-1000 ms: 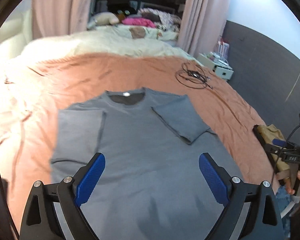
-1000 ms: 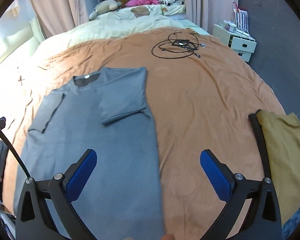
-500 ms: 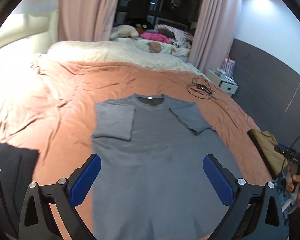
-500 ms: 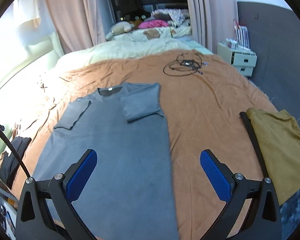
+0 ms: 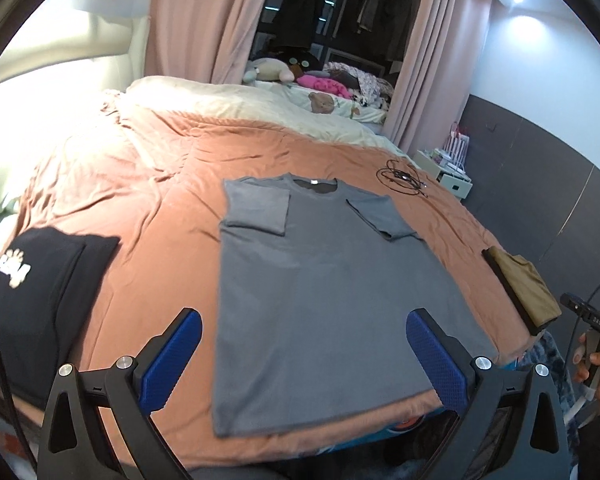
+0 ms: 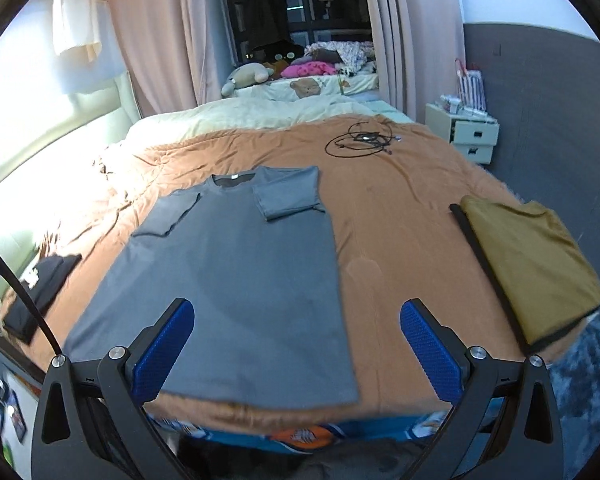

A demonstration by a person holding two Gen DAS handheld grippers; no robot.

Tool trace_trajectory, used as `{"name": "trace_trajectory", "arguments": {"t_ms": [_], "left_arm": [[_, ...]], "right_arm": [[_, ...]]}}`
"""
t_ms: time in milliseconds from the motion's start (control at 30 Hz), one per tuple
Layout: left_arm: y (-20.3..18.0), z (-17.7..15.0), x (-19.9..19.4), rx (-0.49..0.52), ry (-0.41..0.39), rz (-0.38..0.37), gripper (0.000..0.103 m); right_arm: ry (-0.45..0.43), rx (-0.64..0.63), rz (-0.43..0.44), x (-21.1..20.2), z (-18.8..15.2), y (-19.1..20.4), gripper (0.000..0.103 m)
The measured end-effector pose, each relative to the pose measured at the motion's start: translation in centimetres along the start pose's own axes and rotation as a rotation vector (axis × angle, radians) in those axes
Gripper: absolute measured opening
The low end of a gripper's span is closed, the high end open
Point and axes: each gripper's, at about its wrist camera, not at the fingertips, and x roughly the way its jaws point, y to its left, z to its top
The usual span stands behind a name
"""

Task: Fold small clothes
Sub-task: 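Move both tools over the shirt to its hem edge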

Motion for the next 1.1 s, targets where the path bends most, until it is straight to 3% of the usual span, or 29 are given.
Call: {"name": "trace_trajectory", "arguments": {"t_ms": [267, 533, 600, 733, 833, 933, 1100], "left_arm": [[1.5, -4.4, -3.4, -0.037, -0.03, 0.003, 0.103], [4.0, -8.5, -3.6, -0.115, -0.017, 0.028, 0.102], [4.9, -9.3, -3.3, -0.148, -0.016, 0.026, 0.101], [6.5, -10.1, -1.7, -0.213, -0.002, 0.018, 0.095], [7.1, -10.3, -0.2, -0.243, 0.017, 0.016, 0.091], [8.2, -10.8, 1.9, -0.291, 0.043, 0.015, 0.082], [9.8, -11.8, 5.2, -0.371, 0.094, 0.011, 0.07]], "right_arm": [[0.003, 0.054, 0.056, -2.7, -4.2, -1.4, 0.103], [0.047, 0.143, 0.108, -1.3, -6.4, -4.0, 0.103], [0.063, 0.188, 0.131, -0.3, -6.9, -4.4, 0.1], [0.121, 0.275, 0.16, 2.2, -7.8, -5.7, 0.082], [0.157, 0.363, 0.191, 4.8, -7.8, -7.3, 0.077], [0.199, 0.432, 0.211, 7.4, -7.9, -8.7, 0.068], [0.241, 0.524, 0.217, 11.2, -7.9, -11.6, 0.066]]}}
